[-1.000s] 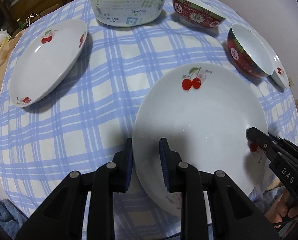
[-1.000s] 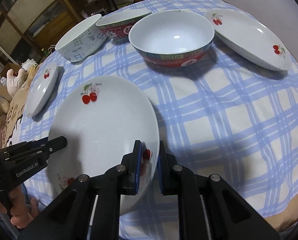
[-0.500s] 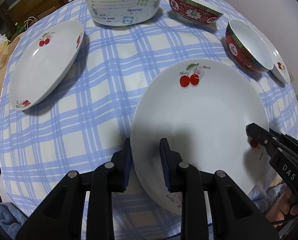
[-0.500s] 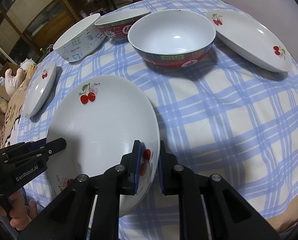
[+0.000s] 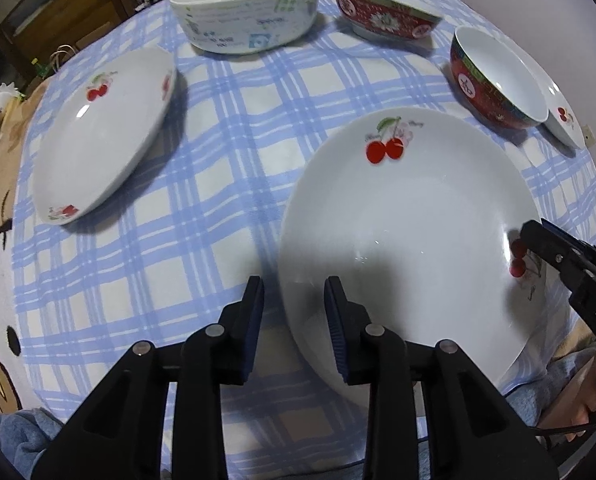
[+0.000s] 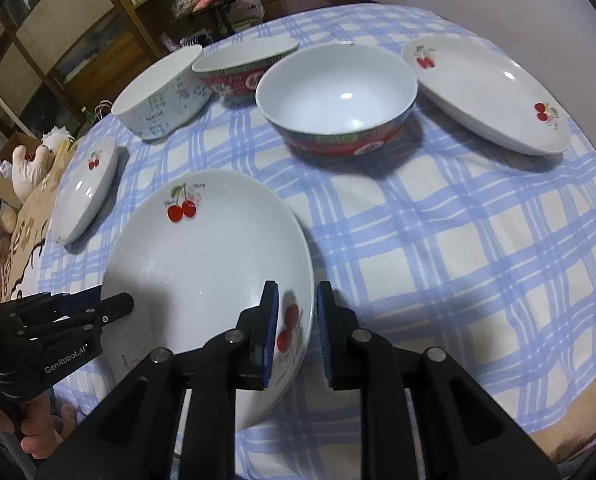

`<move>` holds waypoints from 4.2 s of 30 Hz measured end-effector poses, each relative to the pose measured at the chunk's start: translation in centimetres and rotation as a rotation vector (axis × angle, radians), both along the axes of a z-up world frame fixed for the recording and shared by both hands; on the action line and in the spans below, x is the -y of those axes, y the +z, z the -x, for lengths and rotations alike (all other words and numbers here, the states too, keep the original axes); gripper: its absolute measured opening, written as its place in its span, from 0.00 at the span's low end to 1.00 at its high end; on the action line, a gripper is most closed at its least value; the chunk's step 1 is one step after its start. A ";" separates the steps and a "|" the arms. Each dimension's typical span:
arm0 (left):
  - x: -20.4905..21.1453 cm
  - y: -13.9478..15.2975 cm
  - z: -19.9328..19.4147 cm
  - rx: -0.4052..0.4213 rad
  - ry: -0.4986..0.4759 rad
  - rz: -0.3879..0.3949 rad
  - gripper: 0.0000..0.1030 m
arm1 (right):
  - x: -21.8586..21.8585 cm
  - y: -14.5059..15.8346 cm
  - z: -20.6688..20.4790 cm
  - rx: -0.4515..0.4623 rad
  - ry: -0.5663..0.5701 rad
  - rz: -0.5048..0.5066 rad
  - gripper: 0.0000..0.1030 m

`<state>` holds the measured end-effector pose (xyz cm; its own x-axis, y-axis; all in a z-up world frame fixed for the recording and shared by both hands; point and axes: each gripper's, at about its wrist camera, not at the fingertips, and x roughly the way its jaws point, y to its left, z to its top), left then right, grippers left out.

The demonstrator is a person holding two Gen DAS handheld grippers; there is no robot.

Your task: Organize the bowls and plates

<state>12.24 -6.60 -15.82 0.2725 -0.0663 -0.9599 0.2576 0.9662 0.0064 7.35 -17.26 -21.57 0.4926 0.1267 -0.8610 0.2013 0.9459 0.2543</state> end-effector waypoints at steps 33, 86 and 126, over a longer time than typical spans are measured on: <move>-8.4 14.4 -2.3 0.303 0.086 0.025 0.78 | -7.0 10.0 -1.6 0.284 0.178 0.145 0.55; -21.3 -0.9 -15.2 0.055 0.223 0.063 0.69 | -20.6 -0.2 -19.8 0.086 0.337 0.010 0.33; -20.9 1.9 -13.2 0.127 0.377 0.127 0.28 | -19.1 1.7 -18.7 0.131 0.303 -0.075 0.13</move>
